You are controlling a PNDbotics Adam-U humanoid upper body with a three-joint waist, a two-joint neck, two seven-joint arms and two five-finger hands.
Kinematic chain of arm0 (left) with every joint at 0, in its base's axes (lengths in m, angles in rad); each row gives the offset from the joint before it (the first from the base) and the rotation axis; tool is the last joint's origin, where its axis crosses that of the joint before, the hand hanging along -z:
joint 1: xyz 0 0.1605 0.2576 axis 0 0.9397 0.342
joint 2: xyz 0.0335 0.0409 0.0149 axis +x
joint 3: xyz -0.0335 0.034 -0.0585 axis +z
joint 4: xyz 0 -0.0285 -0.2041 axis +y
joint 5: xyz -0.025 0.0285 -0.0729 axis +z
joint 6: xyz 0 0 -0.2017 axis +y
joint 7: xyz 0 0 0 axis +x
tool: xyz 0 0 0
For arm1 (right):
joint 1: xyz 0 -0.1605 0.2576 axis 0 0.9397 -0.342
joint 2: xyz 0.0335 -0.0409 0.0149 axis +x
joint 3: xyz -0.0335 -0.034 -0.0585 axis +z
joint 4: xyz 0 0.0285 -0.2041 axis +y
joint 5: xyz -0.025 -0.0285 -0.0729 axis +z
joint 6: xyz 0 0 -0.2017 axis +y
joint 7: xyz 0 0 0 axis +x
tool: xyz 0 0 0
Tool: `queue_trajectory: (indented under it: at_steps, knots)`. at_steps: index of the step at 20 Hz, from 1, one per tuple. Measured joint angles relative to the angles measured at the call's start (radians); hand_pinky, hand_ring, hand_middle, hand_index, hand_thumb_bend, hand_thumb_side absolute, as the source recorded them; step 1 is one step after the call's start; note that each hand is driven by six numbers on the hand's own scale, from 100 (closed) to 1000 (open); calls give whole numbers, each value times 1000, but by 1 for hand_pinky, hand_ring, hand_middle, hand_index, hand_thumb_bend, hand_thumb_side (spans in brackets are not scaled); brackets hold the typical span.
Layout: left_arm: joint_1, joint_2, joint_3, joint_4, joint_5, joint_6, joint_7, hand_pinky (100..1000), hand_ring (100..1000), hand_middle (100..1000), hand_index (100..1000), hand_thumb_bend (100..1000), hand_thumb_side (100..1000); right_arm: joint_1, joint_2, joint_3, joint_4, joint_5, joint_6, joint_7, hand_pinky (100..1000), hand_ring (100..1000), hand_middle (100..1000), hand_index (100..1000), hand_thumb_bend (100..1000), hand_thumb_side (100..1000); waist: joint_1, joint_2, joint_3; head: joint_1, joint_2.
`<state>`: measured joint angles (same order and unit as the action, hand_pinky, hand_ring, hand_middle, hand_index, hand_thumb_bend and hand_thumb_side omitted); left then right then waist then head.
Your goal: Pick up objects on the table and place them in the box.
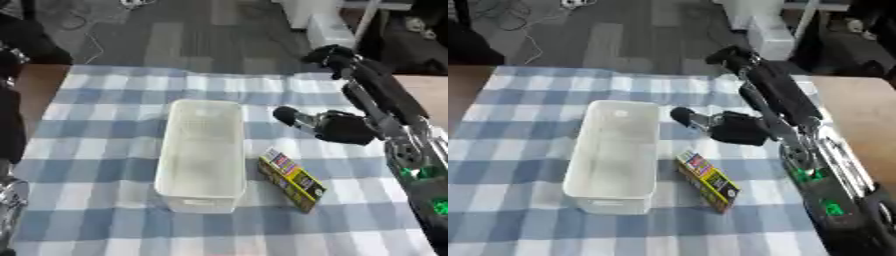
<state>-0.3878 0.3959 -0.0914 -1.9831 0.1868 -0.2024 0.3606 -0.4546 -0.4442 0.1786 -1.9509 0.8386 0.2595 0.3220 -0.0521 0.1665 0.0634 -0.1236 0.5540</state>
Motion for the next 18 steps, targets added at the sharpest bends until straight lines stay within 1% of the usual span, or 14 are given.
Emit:
queue_trajectory:
  at_steps: [13,14,15,18]
  knots:
    - [0,0,0,0,0,0,0,671,716,797,857,605,952,27,3,14,1,-2,-3,33,702,815,822,844,730,860,-3,-1,-1,0,0]
    - [0,0,-1,0,0,0,0,671,716,797,857,605,952,28,5,17,1,-2,-3,35,702,815,821,843,758,839,-3,-2,-1,0,0]
    - [0,0,-2,0,0,0,0,671,716,797,857,605,952,28,5,19,1,-2,-3,38,701,815,819,840,726,871,-3,-2,-1,0,0]
    - [0,0,-5,0,0,0,0,671,716,797,857,605,952,36,8,25,8,-2,-2,41,701,815,817,835,725,871,-3,-3,-1,0,0]
